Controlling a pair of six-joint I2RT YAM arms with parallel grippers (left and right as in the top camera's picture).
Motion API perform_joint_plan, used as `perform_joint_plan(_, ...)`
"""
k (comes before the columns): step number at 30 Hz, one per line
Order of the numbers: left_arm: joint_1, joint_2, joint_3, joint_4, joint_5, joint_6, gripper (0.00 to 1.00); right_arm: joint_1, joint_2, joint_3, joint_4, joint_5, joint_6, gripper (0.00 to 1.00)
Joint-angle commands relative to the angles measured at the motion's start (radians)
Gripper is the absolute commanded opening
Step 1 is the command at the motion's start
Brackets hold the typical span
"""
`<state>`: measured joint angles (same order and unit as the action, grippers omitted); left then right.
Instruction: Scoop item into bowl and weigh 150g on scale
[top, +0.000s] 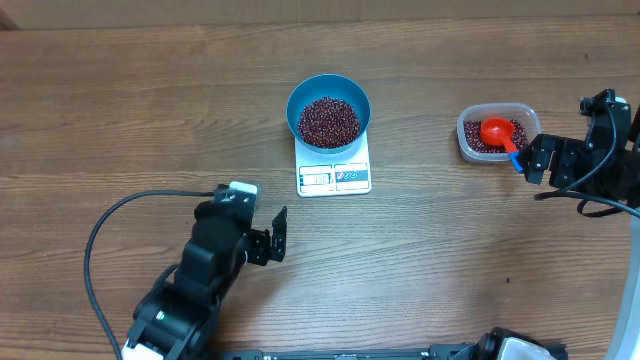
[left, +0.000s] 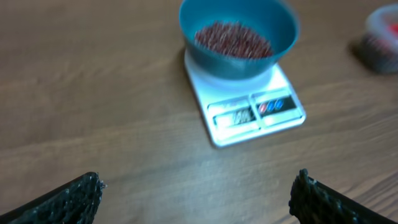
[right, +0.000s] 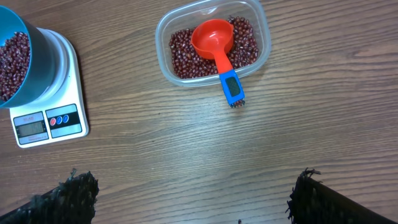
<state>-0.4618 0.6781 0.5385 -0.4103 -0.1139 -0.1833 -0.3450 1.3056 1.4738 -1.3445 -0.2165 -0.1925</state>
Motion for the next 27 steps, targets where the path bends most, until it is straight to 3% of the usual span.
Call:
perform_joint_plan(1, 0.029, -0.06, -0.043, 0.058, 0.064, 0.05, 1.0, 0.004, 0.0, 0.02, 0.004, 0.007, -0.007, 1.0)
perform_joint_plan(13, 0.179, -0.188, -0.219, 0.389, 0.167, 0.048, 0.99, 0.004, 0.0, 0.02, 0.004, 0.007, -0.007, 1.0)
perform_joint_plan(27, 0.301, -0.304, -0.251, 0.499, 0.193, 0.039, 1.0, 0.004, 0.0, 0.02, 0.004, 0.007, -0.007, 1.0)
